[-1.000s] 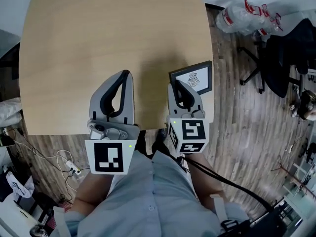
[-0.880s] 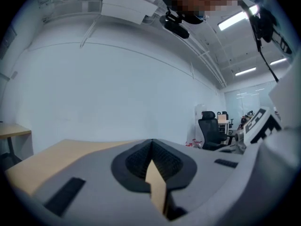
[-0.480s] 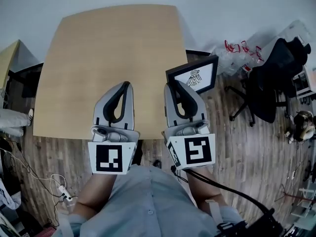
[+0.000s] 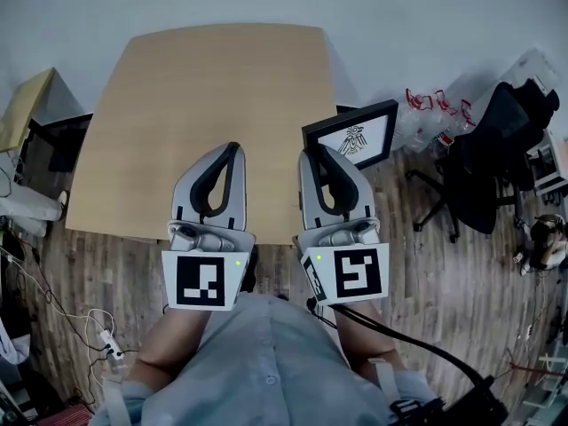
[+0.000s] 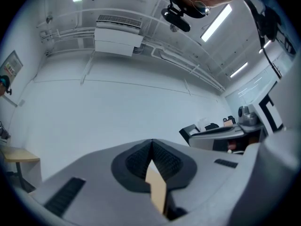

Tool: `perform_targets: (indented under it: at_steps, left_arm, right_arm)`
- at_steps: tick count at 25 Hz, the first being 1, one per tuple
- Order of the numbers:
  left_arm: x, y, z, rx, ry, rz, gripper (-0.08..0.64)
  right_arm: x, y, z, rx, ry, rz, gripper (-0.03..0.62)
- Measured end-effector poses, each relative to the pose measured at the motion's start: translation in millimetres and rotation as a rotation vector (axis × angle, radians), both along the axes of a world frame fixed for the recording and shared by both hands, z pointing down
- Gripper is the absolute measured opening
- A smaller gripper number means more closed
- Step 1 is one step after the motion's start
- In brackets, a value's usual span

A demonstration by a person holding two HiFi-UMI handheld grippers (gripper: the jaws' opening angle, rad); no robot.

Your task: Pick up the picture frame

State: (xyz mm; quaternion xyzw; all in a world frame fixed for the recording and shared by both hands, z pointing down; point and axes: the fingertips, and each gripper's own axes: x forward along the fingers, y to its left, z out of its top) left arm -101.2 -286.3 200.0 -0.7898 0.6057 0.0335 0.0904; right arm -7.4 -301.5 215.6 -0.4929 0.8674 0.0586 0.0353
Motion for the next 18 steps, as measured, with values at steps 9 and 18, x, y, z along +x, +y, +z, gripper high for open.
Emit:
perform_targets:
  at_steps: [9,18]
  left_arm:
    - [4.6,2.4,-4.3,0.013,-0.014,-0.014,0.002]
    - [7.9,2.8,-5.6,0.013,-0.022,-0.005,0.0]
  right_arm:
    - [1.8,4.2,-4.2,0.019,-0.005,-0.02,0.058]
    - [5.8,6.5,-7.3,0.023,-0.008,-0.012,0.058]
